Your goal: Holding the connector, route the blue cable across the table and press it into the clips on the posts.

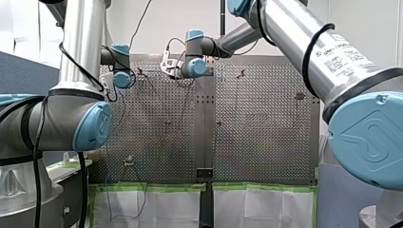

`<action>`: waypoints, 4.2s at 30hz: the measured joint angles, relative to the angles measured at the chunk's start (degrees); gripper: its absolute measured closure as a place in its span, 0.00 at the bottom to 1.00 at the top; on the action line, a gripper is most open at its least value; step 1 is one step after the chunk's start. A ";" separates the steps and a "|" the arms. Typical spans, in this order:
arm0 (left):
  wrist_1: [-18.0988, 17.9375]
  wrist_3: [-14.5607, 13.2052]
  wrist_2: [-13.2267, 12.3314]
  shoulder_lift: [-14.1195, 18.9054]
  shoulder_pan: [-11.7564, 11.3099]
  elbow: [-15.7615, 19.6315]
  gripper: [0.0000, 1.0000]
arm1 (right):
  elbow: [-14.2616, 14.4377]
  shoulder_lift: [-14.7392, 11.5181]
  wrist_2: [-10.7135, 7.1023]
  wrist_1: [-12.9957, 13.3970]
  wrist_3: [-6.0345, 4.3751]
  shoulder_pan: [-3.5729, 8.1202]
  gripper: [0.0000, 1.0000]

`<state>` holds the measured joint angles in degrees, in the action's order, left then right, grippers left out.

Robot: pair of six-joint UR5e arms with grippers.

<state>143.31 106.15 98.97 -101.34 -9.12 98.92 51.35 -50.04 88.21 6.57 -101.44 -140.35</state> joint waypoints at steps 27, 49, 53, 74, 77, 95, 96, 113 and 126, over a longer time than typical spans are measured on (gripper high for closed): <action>2.83 2.43 0.04 -0.09 -0.94 0.09 0.07 | -1.29 0.13 3.25 -0.20 0.10 0.27 1.00; 13.87 6.32 0.73 6.60 0.26 5.68 0.00 | -1.29 0.14 4.59 -1.07 0.51 0.21 1.00; 15.86 6.76 -0.99 8.60 0.50 7.68 0.00 | -1.29 0.15 4.71 -1.22 0.46 0.19 1.00; 21.73 3.90 -5.03 19.84 3.71 12.73 0.00 | -2.24 0.13 7.07 -3.45 1.00 0.22 1.00; 22.52 2.63 -5.71 21.22 4.47 12.75 0.00 | -2.61 0.13 7.51 -3.91 1.03 0.24 1.00; 24.14 -5.85 -10.36 20.74 8.69 11.57 0.00 | -2.85 0.14 8.04 -4.53 1.04 0.46 1.00; 24.15 -6.29 -10.27 20.53 8.83 11.25 0.00 | -2.85 0.14 8.04 -4.53 1.05 0.53 1.00; 23.33 -8.74 -7.92 17.03 11.79 7.42 0.00 | -2.80 0.16 8.03 -4.45 1.04 1.23 1.00; 22.94 -8.66 -1.89 15.50 12.36 6.19 0.00 | -2.86 0.34 7.30 -4.45 1.62 1.32 1.00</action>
<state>166.25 97.49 97.08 -85.84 3.24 105.11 48.49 -49.70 95.51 2.12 -99.82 -139.03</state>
